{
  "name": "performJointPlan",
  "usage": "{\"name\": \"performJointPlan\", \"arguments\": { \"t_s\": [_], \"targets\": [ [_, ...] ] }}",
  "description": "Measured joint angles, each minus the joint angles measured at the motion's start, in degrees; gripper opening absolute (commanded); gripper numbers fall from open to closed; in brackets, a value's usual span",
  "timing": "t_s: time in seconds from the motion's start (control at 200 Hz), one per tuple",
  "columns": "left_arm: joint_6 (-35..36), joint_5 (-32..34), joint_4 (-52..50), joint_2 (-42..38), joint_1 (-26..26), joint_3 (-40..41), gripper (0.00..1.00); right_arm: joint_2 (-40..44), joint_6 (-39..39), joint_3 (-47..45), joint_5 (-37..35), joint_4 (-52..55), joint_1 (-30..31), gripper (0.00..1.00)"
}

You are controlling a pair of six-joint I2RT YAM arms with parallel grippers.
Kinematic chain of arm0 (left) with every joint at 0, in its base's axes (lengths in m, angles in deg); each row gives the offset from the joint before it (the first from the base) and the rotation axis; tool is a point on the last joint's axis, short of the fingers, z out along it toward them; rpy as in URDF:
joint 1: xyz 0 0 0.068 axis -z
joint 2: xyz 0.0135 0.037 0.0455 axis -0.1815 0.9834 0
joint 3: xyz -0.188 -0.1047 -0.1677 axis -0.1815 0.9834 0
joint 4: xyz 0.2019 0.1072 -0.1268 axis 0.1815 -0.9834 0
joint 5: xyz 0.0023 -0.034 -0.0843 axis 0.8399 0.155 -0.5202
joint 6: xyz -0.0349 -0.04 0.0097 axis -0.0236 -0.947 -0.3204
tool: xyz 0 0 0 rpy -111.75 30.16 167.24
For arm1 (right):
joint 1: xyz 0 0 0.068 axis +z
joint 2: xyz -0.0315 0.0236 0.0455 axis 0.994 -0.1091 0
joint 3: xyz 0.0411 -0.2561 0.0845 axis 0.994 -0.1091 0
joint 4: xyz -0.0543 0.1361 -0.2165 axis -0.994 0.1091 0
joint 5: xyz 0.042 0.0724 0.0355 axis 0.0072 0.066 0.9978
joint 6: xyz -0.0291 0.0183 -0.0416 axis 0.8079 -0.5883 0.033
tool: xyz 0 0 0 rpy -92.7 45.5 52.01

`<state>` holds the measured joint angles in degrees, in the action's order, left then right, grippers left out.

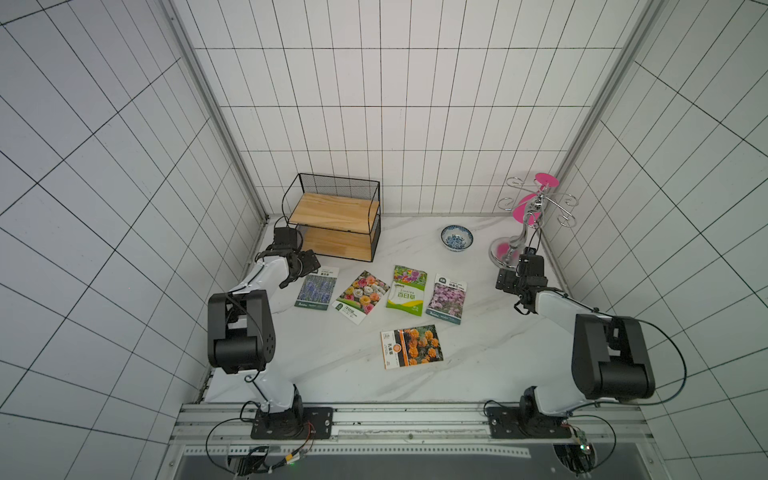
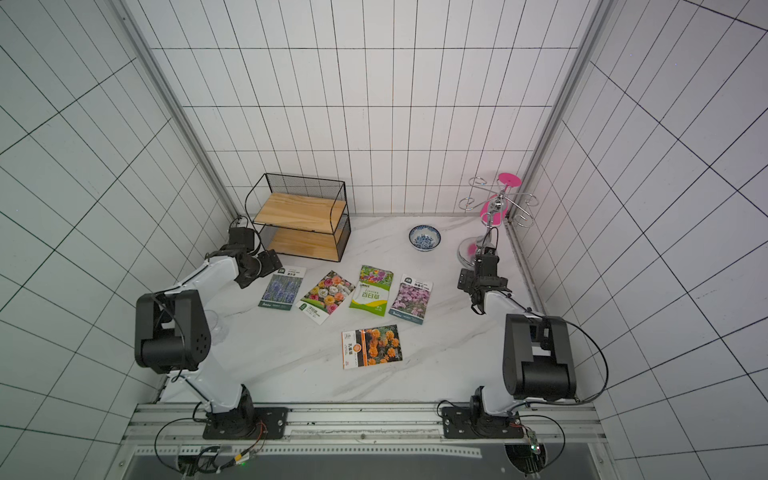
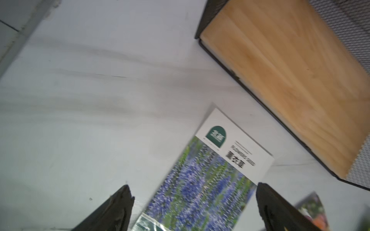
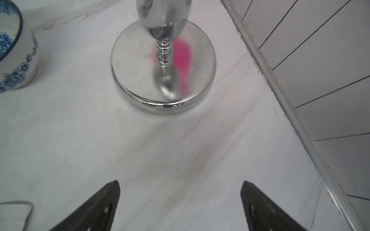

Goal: Take the seed bag off the shelf
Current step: Reset both arms

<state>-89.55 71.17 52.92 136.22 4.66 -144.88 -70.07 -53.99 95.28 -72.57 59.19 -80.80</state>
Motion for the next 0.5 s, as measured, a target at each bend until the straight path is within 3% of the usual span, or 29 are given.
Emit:
{"name": "performJointPlan", "arguments": {
  "t_s": [0.09,0.35,0.5],
  "targets": [
    [1.38,3.15,10.6,-2.67,-0.42,8.85,0.99,-2.12,1.73,-1.11,-0.37,-4.61,-0.04,0.99],
    [6.4,4.39,24.76,-4.9,-1.42,11.23,0.99,-1.44,3.65,-4.24,-0.37,-15.08,-0.11,0.99],
    [6.91,4.39,36.26,-9.84,-1.92,22.27,0.97,-1.33,4.07,-5.16,-0.24,-16.57,-0.28,0.99]
  ]
}}
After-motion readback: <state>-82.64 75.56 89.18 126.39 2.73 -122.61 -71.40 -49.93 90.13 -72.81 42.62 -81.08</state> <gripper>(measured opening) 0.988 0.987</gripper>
